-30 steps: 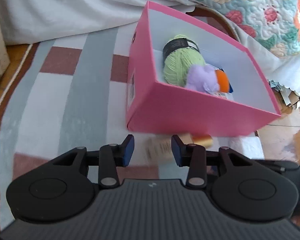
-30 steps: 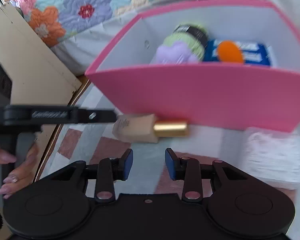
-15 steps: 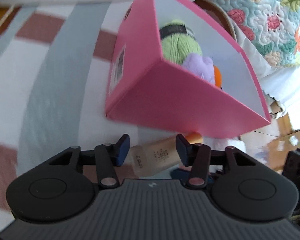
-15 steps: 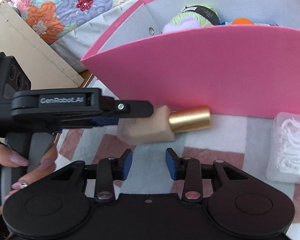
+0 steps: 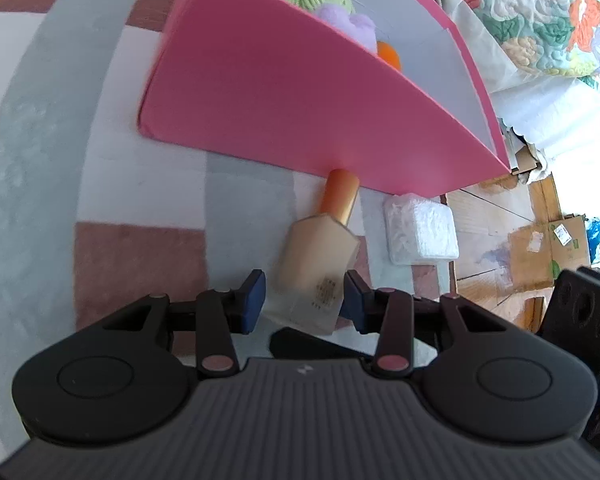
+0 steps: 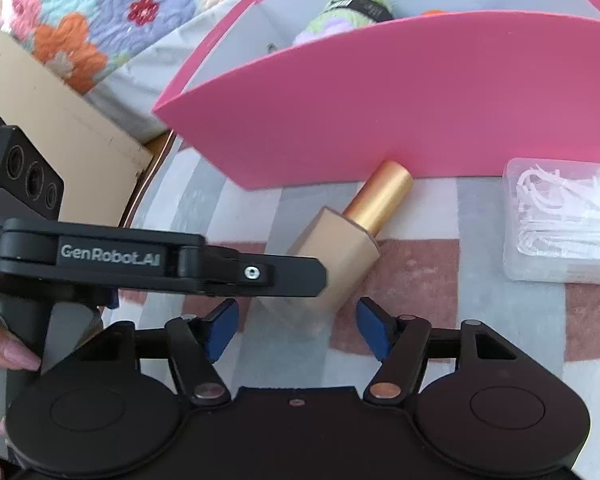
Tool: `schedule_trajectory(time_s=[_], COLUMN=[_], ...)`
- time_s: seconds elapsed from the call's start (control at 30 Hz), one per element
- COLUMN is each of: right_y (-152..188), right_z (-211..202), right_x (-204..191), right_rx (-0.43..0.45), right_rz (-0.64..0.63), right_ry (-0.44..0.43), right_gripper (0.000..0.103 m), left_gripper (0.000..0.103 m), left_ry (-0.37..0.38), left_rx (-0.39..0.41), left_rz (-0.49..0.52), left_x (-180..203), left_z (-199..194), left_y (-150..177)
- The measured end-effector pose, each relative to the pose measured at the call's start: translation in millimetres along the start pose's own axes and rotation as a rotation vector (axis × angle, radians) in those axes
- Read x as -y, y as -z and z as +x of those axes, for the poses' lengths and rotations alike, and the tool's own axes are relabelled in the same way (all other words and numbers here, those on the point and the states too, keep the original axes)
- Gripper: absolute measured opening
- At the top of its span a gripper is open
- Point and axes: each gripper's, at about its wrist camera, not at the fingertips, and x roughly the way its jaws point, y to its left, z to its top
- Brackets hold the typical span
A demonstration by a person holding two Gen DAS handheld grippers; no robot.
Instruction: Organize objects
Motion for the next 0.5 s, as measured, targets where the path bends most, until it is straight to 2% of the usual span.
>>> schedule_trajectory(time_s=[0.2, 0.33, 0.43, 0.47, 0.5], right_y=[5.2, 7.3, 7.5, 8.0, 9.1], right_z=[-2.7, -5.0, -3.1, -1.0, 1.2], right_x=[-4.7, -7.7, -11.0, -13.8, -16.7], right_rx=[0.051, 0.050, 0.040, 0.042, 0.043], right_rz=[-0.016, -0.085, -0.115, -0.155, -0.199], right_ry=[0.107, 0.213, 0.255, 0.277, 0.295], right_gripper=[0.071, 0.072, 0.071, 0.070, 0.065], left_gripper=[0.041, 0.041, 0.041, 0.040, 0.041], left_ry=[0.007, 0.018, 0.017, 0.017, 0.024], left_rx=[-0.033, -0.040, -0.042, -0.042, -0.044], left_rz=[0.047, 0.068, 0.095, 0.099, 0.092], left_x=[18.1, 24.6, 29.9, 29.2, 28.2], left_z=[9.7, 14.5, 18.9, 19.9, 23.2], left_y=[0.1, 3.7, 5.2, 4.4, 0.6])
